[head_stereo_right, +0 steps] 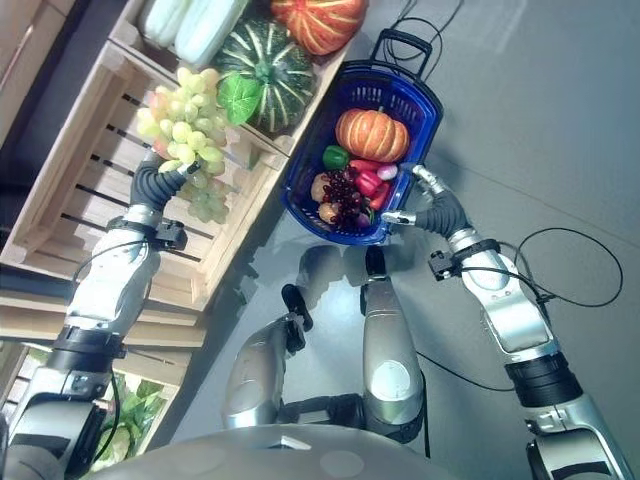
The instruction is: Pick up fruits and vegetables into the basket
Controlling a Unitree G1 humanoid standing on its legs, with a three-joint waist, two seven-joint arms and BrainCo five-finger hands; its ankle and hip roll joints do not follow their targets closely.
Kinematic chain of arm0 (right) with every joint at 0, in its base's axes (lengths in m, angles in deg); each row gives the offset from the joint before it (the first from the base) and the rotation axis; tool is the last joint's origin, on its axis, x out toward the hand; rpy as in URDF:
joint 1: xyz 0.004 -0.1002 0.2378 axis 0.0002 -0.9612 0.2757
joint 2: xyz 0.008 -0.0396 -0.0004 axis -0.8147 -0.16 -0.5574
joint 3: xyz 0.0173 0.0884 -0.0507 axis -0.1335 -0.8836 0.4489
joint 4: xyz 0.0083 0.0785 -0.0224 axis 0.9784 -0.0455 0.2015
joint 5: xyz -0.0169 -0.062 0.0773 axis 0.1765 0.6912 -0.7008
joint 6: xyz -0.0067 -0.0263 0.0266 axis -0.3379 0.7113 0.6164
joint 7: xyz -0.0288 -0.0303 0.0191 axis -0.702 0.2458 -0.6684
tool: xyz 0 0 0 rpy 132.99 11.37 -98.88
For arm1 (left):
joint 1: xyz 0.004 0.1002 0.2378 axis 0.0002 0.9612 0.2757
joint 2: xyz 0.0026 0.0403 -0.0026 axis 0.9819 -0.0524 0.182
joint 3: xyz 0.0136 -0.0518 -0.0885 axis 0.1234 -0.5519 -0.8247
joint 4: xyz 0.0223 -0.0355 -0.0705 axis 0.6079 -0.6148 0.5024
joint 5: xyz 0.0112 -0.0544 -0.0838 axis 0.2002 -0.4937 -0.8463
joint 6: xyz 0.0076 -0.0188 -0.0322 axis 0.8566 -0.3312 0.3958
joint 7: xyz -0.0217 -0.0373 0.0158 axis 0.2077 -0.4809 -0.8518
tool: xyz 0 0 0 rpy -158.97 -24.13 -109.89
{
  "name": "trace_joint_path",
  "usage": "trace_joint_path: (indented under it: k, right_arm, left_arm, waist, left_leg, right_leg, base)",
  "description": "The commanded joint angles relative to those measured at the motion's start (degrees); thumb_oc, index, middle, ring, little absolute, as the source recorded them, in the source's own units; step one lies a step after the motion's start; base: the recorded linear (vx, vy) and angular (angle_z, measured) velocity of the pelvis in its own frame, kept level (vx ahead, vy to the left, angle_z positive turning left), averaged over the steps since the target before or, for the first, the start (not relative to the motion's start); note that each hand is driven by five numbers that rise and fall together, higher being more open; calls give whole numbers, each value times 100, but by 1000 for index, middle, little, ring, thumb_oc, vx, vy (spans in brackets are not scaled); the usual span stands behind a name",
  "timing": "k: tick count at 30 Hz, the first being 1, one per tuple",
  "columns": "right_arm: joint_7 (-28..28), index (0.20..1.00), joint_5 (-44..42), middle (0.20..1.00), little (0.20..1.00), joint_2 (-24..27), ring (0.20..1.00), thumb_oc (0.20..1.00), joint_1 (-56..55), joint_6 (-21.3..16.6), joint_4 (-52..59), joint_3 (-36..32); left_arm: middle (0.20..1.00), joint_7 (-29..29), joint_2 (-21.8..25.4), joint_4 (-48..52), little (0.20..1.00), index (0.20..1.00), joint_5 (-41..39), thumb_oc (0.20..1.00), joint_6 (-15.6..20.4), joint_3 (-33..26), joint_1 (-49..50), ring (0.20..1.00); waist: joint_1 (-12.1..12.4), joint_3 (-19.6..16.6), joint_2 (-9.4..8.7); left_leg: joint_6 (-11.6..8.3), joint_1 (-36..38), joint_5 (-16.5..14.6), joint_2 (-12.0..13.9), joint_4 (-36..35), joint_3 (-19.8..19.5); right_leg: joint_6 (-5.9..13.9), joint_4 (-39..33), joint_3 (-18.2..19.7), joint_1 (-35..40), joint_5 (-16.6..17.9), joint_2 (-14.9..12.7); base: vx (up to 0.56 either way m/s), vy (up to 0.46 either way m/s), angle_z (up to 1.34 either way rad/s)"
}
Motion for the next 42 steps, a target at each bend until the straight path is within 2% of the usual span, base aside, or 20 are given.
trace_joint_path:
  k: [1, 4, 7, 9, 12, 14, 18, 21, 27, 31, 34, 37, 42]
  right_arm:
    - [499, 1000, -1445, 1000, 1000, -577, 1000, 1000, -295, 295, 244, 176]
    - [532, 1000, -2387, 1000, 1000, -973, 1000, 1000, -374, 834, -30, 475]
    - [546, 1000, -3142, 1000, 1000, -1214, 1000, 1000, -434, 1181, -162, 758]
    - [531, 1000, -3445, 1000, 1000, -1360, 1000, 1000, -484, 1173, -326, 1031]
    - [287, 1000, -3671, 1000, 1000, -1404, 1000, 1000, -476, 1131, -469, 1291]
    - [68, 1000, -4106, 1000, 1000, -1506, 1000, 1000, -450, 1065, -691, 1526]
    - [-113, 1000, -4518, 1000, 1000, -1643, 1000, 1000, -376, 796, -863, 1762]
    - [-280, 1000, -4952, 1000, 1000, -1781, 1000, 1000, -263, 472, -925, 1952]
    - [-566, 1000, -5287, 1000, 1000, -1921, 1000, 1000, -58, -187, -985, 2113]
    - [-1016, 1000, -5541, 1000, 1000, -1977, 1000, 1000, 63, -648, -921, 2119]
    - [-1366, 1000, -5386, 1000, 1000, -2012, 1000, 1000, 134, -1014, -928, 2129]
    - [-1565, 1000, -5346, 1000, 1000, -2050, 1000, 1000, 189, -1143, -939, 2117]
    - [-2132, 1000, -5046, 1000, 1000, -2115, 1000, 1000, 357, -1619, -936, 2016]
  left_arm:
    - [200, -255, 497, 526, 200, 200, 723, 200, 926, -125, 91, 200]
    - [200, -447, 468, 806, 200, 200, 1211, 200, 1236, 78, 92, 200]
    - [200, -404, 517, 988, 200, 200, 1742, 200, 1492, 281, 3, 200]
    - [200, -315, 621, 1068, 200, 200, 2136, 200, 1640, 444, -118, 200]
    - [200, -226, 732, 1159, 200, 200, 2371, 200, 1652, 621, -299, 200]
    - [200, 2, 835, 1250, 200, 200, 2815, 200, 1779, 797, -497, 200]
    - [200, 139, 944, 1332, 200, 200, 3346, 200, 1871, 1068, -746, 200]
    - [200, 67, 1018, 1485, 200, 200, 3642, 200, 1814, 1329, -929, 200]
    - [200, 45, 1098, 1605, 200, 200, 4096, 200, 1694, 1693, -1195, 200]
    - [200, 340, 1184, 1722, 200, 200, 4609, 200, 1571, 1853, -1278, 200]
    - [200, 560, 1196, 1809, 200, 200, 4893, 200, 1544, 1927, -1321, 200]
    - [200, 734, 1191, 1860, 200, 200, 5054, 200, 1535, 1939, -1301, 200]
    - [200, 1161, 1163, 1942, 200, 200, 5407, 200, 1287, 1908, -1204, 200]
  waist:
    - [109, -873, -177]
    - [219, -1032, -176]
    - [278, -1108, -162]
    - [314, -1164, -143]
    - [347, -1231, -126]
    - [381, -1280, -102]
    - [420, -1374, -62]
    - [455, -1442, -26]
    - [498, -1522, 13]
    - [519, -1587, 23]
    - [536, -1600, 20]
    - [553, -1594, 24]
    - [592, -1598, 18]
  left_leg:
    - [422, -197, -487, -263, 369, -145]
    - [408, -20, -459, -279, 220, -227]
    - [405, 92, -436, -288, 110, -261]
    - [398, 141, -425, -299, 72, -299]
    - [391, 182, -388, -307, 5, -326]
    - [378, 278, -394, -319, -47, -363]
    - [359, 356, -361, -320, -134, -404]
    - [341, 422, -356, -324, -184, -432]
    - [324, 519, -373, -318, -224, -457]
    - [321, 592, -376, -307, -288, -466]
    - [315, 608, -388, -294, -301, -459]
    - [308, 622, -392, -287, -310, -462]
    - [307, 657, -408, -267, -343, -450]
  right_leg:
    - [581, -248, -183, 670, -445, -527]
    - [627, -466, -280, 929, -384, -567]
    - [655, -572, -333, 1061, -354, -592]
    - [673, -614, -350, 1135, -345, -603]
    - [689, -688, -364, 1191, -307, -618]
    - [714, -728, -400, 1292, -313, -656]
    - [749, -827, -441, 1383, -253, -685]
    - [794, -894, -467, 1466, -227, -710]
    - [845, -966, -503, 1579, -197, -738]
    - [885, -1028, -508, 1637, -170, -742]
    - [897, -1054, -513, 1657, -163, -742]
    - [899, -1066, -520, 1677, -161, -743]
    - [905, -1096, -538, 1706, -162, -739]
  base:
    - [48, -69, 18]
    - [58, -59, 19]
    - [31, -29, 19]
    - [26, -22, 16]
    - [19, -17, 12]
    - [35, -8, 11]
    - [34, -11, 8]
    - [27, -20, 12]
    - [26, -19, 8]
    - [22, -25, 4]
    - [1, -18, 3]
    - [0, 0, 0]
    - [-6, -4, 0]
